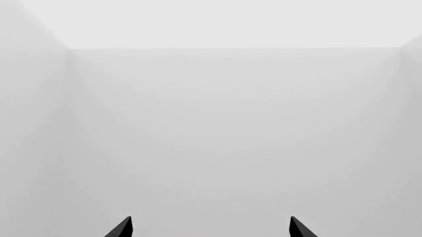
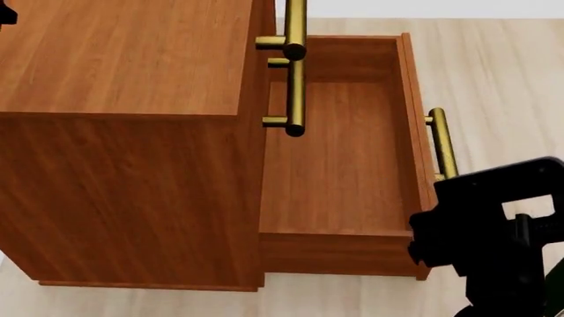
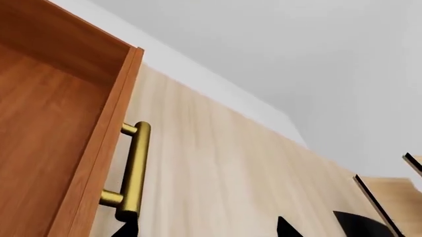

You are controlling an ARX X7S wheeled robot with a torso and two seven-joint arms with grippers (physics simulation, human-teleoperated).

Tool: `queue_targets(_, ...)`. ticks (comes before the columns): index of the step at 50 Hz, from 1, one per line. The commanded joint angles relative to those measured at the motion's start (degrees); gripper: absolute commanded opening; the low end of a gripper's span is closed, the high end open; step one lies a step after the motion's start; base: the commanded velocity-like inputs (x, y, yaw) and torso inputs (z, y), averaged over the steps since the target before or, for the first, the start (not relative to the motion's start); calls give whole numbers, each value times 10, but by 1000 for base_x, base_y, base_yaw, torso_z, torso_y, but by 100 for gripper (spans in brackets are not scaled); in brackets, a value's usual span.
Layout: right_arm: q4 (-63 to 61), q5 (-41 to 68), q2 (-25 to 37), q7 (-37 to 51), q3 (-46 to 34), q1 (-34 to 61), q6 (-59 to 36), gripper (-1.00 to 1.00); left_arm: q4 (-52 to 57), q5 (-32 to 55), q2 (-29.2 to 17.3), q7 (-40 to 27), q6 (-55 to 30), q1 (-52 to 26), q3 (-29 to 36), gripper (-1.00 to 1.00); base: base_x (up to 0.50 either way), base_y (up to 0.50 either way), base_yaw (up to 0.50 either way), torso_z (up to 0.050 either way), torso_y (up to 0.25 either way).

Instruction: Close the bottom drawer of the cabinet and open the top drawer.

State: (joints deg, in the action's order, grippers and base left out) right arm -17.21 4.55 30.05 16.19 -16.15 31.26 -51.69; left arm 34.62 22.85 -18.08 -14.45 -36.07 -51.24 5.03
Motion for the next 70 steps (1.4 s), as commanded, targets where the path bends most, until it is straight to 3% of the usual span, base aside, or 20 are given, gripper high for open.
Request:
queue_targets(1,17,2,-2,-1,0,-4,9,100,-2,1,-1,-2,1,-1,3,100,0,0,0,0,0)
queue_targets(70,111,56,-37,-40,10,-24,100,100,1,13,-12,-15,4,-2,11,100,2,0,1,0,-1)
